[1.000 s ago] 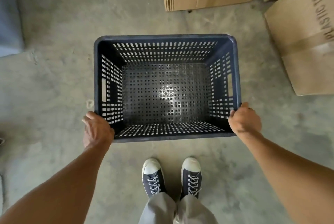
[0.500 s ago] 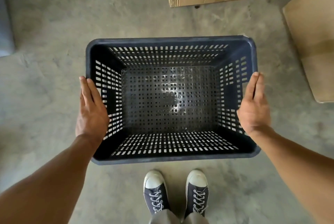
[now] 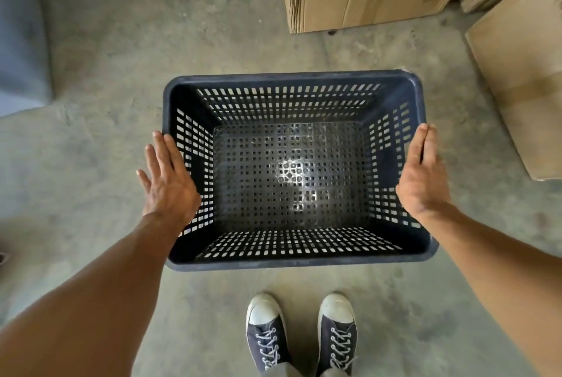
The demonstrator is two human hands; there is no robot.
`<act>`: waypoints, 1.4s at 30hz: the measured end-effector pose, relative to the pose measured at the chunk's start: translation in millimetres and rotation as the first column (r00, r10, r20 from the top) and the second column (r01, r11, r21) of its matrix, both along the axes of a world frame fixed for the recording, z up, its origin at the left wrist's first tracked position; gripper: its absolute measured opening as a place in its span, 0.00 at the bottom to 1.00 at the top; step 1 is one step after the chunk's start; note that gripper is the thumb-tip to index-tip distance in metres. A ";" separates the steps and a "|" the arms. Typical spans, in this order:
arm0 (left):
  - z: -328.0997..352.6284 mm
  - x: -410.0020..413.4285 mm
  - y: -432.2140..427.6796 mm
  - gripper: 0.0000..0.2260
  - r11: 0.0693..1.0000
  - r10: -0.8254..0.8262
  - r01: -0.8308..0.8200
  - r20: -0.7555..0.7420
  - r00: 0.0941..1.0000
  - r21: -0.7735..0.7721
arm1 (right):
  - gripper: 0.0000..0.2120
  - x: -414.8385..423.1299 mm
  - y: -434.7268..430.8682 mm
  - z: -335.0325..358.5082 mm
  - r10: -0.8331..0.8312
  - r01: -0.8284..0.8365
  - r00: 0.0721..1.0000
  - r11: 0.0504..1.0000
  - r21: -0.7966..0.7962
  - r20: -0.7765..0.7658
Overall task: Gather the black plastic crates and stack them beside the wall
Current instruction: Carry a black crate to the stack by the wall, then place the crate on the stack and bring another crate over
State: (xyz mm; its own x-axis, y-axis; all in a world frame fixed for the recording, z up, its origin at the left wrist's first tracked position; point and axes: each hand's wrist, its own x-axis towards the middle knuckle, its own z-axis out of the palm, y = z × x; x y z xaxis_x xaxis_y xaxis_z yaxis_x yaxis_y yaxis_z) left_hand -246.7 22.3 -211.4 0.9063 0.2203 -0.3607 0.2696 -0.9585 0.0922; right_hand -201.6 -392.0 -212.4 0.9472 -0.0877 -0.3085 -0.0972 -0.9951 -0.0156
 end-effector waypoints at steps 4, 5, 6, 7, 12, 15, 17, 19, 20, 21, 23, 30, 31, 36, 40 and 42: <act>32.2 1.4 -15.0 0.36 1.000 -0.012 0.012 -0.012 1.000 0.008 | 0.39 3.9 9.4 40.3 -0.096 0.098 0.988 0.995 0.010 -0.120; 45.5 0.9 -20.4 0.35 0.999 -0.039 0.039 -0.009 0.999 0.001 | 0.38 3.8 13.2 55.1 -0.114 0.118 0.986 0.993 0.025 -0.122; 61.6 0.9 -26.2 0.34 0.999 -0.051 0.051 -0.006 0.999 -0.014 | 0.37 2.7 17.1 71.4 -0.122 0.127 0.985 0.991 0.039 -0.119; 79.3 0.3 -31.7 0.34 0.998 -0.052 0.052 -0.005 0.999 -0.028 | 0.36 0.0 21.2 87.6 -0.116 0.123 0.986 0.991 0.053 -0.115; 188.0 14.1 -54.7 0.33 0.995 -0.059 0.061 0.037 0.998 -0.077 | 0.34 -2.4 44.2 186.6 -0.087 0.095 0.991 0.992 0.085 -0.099; 270.8 31.1 -61.4 0.32 0.995 -0.068 0.075 0.106 0.992 -0.068 | 0.33 6.5 52.4 267.2 -0.093 0.099 0.994 0.990 0.103 -0.063; 341.3 45.7 -64.9 0.32 0.994 -0.065 0.079 0.167 0.984 -0.079 | 0.32 18.7 55.1 338.8 -0.099 0.100 0.995 0.988 0.118 -0.015; 413.0 54.3 -69.2 0.32 0.993 -0.071 0.089 0.224 0.972 -0.074 | 0.32 27.5 56.8 413.3 -0.114 0.107 0.993 0.983 0.147 0.037; 449.4 57.7 -70.7 0.32 0.993 -0.076 0.096 0.260 0.963 -0.068 | 0.32 30.8 56.9 452.0 -0.116 0.101 0.990 0.980 0.172 0.082; 486.0 61.2 -72.1 0.32 0.994 -0.074 0.096 0.295 0.953 -0.059 | 0.32 33.9 56.0 490.2 -0.121 0.095 0.984 0.977 0.191 0.127; 554.5 69.0 -74.8 0.32 0.995 -0.071 0.093 0.359 0.931 -0.045 | 0.31 37.7 51.6 560.7 -0.152 0.102 0.968 0.965 0.242 0.200; 720.8 91.7 -116.1 0.30 0.980 -0.119 0.184 0.510 0.852 -0.078 | 0.27 45.8 26.1 718.2 -0.199 0.065 0.883 0.948 0.311 0.424; 733.4 93.0 -125.3 0.30 0.978 -0.128 0.196 0.525 0.841 -0.076 | 0.28 47.6 21.1 729.7 -0.200 0.066 0.883 0.949 0.310 0.425; 768.4 93.7 -172.3 0.30 0.975 -0.149 0.214 0.551 0.821 -0.055 | 0.31 53.9 -8.9 761.8 -0.185 0.038 0.884 0.944 0.328 0.429; 771.5 97.6 -219.3 0.30 0.983 -0.126 0.178 0.526 0.841 -0.049 | 0.31 62.4 -47.6 769.8 -0.140 0.000 0.906 0.944 0.330 0.400; 770.4 102.1 -248.2 0.30 0.987 -0.096 0.149 0.516 0.851 -0.064 | 0.31 70.4 -72.3 770.1 -0.115 -0.023 0.914 0.943 0.331 0.389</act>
State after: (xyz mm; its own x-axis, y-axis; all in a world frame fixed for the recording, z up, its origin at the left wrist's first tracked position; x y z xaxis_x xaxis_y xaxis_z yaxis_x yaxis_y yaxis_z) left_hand -144.7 -225.8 559.0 0.9859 0.0833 0.1454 0.0399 -0.9594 0.2792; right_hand -131.1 -464.3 557.7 0.9926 -0.0954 0.0747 -0.0600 -0.9226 -0.3809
